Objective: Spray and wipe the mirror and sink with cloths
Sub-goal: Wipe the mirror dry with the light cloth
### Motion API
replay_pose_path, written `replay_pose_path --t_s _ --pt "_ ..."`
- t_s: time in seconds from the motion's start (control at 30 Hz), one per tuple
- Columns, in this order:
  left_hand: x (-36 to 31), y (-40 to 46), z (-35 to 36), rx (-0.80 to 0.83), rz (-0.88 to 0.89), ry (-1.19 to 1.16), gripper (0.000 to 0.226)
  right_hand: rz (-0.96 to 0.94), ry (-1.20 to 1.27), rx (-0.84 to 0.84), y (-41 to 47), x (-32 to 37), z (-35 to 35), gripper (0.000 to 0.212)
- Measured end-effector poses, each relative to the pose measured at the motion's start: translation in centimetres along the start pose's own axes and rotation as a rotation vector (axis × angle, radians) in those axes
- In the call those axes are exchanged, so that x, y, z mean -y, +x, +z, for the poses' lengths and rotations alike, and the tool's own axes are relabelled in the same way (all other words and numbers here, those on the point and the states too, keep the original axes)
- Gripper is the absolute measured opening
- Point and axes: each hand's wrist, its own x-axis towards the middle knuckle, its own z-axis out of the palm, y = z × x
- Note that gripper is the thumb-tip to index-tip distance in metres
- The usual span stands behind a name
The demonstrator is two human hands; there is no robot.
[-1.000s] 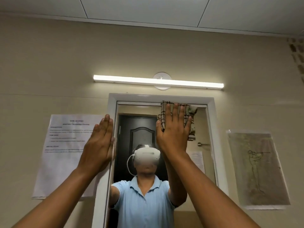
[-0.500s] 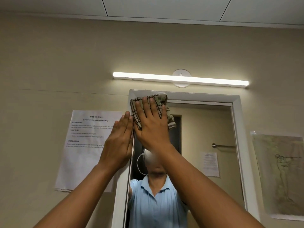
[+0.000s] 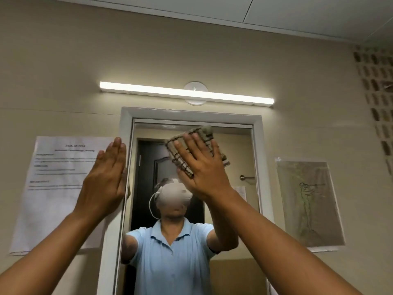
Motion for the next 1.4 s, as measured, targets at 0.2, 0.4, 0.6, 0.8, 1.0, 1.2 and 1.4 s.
replay_pose_path --t_s 0.2,0.4,0.6,0.8,1.0,1.2,1.4 --pt "-0.1 -0.2 0.1 0.004 -0.001 0.008 0.062 0.317 0.057 -0.066 -2.6 -5.2 -1.3 0.069" --pt "-0.5 -1.3 0.0 0.013 -0.012 0.020 0.062 0.439 0.064 -0.097 -8.6 -2.3 -0.4 0.070" --pt "-0.8 -2.6 0.1 0.016 -0.025 0.004 0.064 0.239 0.041 -0.021 -12.5 4.7 1.3 0.067" --pt "-0.8 -3.2 0.0 0.034 -0.029 -0.012 0.066 0.025 0.002 0.040 -4.7 6.3 1.9 0.071" --pt "-0.6 -3.0 0.2 0.029 -0.031 -0.017 0.063 0.068 0.000 0.033 5.0 8.2 1.7 0.069" --pt "-0.6 -3.7 0.0 0.021 -0.056 -0.074 0.061 -0.040 -0.001 -0.021 0.7 10.6 2.8 0.071" --pt "0.1 -5.5 -0.4 0.068 -0.003 -0.046 0.065 -0.114 0.054 0.062 -8.2 13.6 3.5 0.070"
